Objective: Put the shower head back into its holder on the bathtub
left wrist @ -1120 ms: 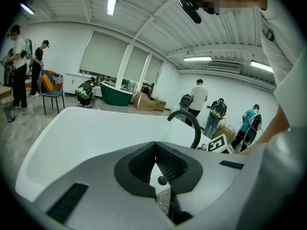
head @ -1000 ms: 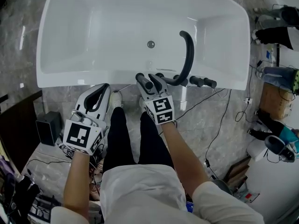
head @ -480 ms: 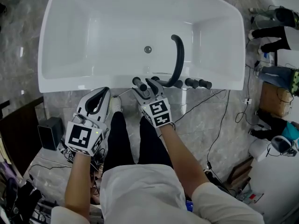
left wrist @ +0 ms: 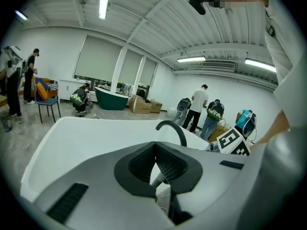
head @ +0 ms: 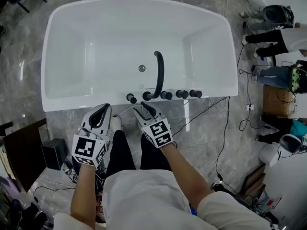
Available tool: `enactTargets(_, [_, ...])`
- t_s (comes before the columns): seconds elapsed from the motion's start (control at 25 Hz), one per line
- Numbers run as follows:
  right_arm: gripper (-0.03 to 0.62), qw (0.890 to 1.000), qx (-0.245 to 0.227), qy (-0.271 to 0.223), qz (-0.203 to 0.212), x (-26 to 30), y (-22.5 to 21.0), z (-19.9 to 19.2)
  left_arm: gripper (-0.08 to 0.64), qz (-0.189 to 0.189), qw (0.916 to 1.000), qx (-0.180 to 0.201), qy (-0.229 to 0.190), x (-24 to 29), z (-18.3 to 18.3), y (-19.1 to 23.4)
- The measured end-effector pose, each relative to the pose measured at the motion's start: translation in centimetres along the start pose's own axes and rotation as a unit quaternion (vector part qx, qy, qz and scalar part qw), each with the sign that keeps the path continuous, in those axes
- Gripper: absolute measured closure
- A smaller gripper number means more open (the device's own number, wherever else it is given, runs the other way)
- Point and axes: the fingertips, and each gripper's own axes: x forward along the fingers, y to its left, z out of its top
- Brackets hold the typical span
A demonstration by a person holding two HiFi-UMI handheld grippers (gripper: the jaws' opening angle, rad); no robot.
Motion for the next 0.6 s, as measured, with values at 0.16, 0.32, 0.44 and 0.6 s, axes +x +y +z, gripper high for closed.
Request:
enactTargets(0.16, [0.504, 0.999, 0.036, -0.039, 0.002, -3.7, -0.3, 2.2, 0.549, -0.003, 0.9999, 0.011, -0.010, -0.5, 1.9, -1.9])
enactTargets(0.32, [0.554, 0.997, 0.039, -0.070, 0.007, -6.7, -0.5, 4.6, 0.549, -0.004, 0.9996, 0.018, -0.022, -1.2, 3.6, -3.7])
enactTargets(0.44, [0.565, 0.995, 0.031, -0.089, 0.014, -8.8, -0.7, 6.2, 0.549, -0.004, 0.9993, 0.023, -0.031, -1.7, 4.8, -4.8])
enactTargets(0.6, [0.571, 0.993, 0.020, -0.112, 0.024, -11.3, -0.7, 8.1, 0.549, -0.002, 0.9986, 0.031, -0.042, -2.4, 6.4, -6.1])
